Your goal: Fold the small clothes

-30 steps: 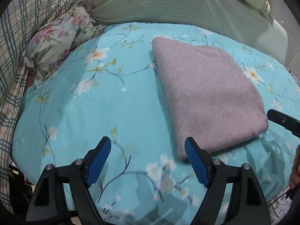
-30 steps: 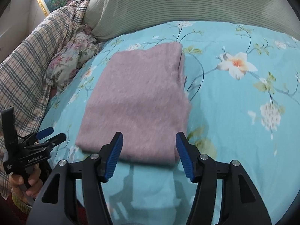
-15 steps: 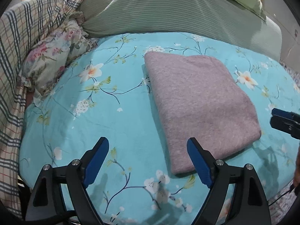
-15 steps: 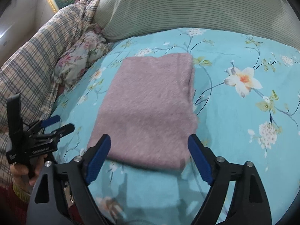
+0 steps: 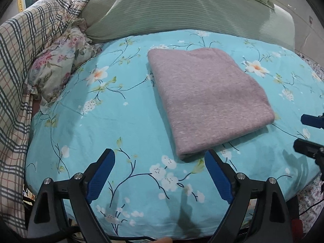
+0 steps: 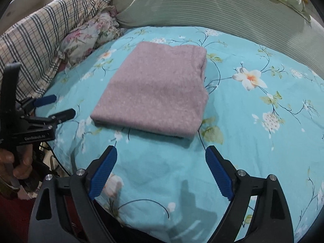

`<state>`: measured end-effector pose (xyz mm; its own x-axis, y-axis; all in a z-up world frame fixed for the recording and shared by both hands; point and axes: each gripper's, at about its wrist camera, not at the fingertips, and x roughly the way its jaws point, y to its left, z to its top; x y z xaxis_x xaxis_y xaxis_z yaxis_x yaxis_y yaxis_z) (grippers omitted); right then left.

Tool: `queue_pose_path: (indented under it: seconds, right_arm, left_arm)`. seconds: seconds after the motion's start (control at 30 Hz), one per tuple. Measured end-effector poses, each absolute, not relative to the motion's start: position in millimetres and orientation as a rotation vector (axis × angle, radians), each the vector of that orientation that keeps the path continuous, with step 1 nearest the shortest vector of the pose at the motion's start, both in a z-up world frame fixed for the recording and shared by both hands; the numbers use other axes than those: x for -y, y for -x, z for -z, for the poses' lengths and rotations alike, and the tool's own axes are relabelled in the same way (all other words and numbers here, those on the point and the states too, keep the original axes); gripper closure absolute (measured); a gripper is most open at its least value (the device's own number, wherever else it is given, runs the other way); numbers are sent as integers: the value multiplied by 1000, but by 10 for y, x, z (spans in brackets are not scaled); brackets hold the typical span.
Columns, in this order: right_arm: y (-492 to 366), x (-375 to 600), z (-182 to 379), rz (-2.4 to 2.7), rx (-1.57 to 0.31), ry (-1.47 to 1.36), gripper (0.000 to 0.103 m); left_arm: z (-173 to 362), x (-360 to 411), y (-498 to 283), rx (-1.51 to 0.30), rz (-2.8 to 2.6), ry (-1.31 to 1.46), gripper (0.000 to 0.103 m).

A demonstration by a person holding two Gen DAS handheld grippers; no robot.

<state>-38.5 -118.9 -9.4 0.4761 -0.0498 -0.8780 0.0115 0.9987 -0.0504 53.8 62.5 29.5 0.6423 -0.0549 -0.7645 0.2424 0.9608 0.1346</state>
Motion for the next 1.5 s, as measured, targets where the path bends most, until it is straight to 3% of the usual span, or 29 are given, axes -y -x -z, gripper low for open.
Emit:
queue_pose_path:
  seconds: [0.17, 1.5]
  right_arm:
    - [369, 1190, 167, 41, -1077, 16, 14]
    - [250, 1048, 151, 4, -1079, 65, 13]
  left_arm:
    - [-290, -548, -474, -842, 178, -271, 7]
    - [-297, -671, -520, -865, 133, -238, 6]
